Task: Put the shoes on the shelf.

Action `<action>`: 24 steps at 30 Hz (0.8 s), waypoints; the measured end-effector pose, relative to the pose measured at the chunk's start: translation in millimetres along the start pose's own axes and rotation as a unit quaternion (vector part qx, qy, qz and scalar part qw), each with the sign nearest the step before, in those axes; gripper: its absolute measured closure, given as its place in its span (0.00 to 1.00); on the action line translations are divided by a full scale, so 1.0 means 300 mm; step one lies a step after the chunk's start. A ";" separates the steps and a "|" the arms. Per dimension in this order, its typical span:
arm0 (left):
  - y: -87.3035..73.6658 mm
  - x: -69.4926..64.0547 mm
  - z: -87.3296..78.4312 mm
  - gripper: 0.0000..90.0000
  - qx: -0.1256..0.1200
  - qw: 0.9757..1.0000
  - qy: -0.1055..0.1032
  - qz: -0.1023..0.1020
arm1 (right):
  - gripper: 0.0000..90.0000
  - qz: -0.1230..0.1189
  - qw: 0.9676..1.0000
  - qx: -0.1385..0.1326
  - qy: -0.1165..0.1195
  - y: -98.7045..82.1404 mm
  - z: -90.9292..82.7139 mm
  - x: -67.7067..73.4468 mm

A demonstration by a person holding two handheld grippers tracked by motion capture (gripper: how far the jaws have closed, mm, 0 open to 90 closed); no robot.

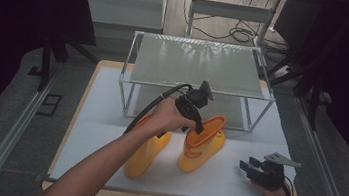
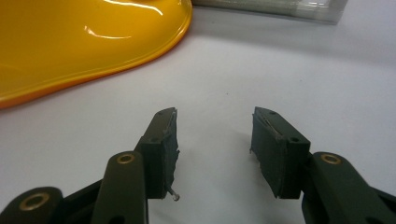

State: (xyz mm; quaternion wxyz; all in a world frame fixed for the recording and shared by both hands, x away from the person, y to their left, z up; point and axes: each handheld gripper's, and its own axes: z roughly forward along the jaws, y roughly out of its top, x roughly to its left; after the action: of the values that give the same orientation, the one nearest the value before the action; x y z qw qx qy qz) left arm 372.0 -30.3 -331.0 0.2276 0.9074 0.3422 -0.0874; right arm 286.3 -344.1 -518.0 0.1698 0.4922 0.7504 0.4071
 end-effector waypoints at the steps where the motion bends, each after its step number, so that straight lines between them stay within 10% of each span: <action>1: 0.001 0.000 -0.008 0.96 -0.004 1.000 -0.004 0.000 | 0.56 0.000 1.000 -0.001 -0.001 0.000 -0.001 -0.001; 13: -0.083 -0.027 -0.120 0.96 -0.037 0.999 -0.014 0.013 | 0.56 0.001 1.000 -0.004 -0.007 -0.001 -0.003 -0.004; 24: -0.221 0.036 -0.140 0.96 -0.047 0.999 0.016 0.005 | 0.56 0.004 1.000 -0.002 -0.007 -0.001 -0.003 -0.004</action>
State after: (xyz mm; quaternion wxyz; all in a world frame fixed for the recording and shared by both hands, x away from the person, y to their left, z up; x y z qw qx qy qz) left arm 336.4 39.7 -320.7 0.2646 0.8987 0.3451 -0.0560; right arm 286.1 -345.7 -517.7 0.1746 0.4981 0.7462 0.4058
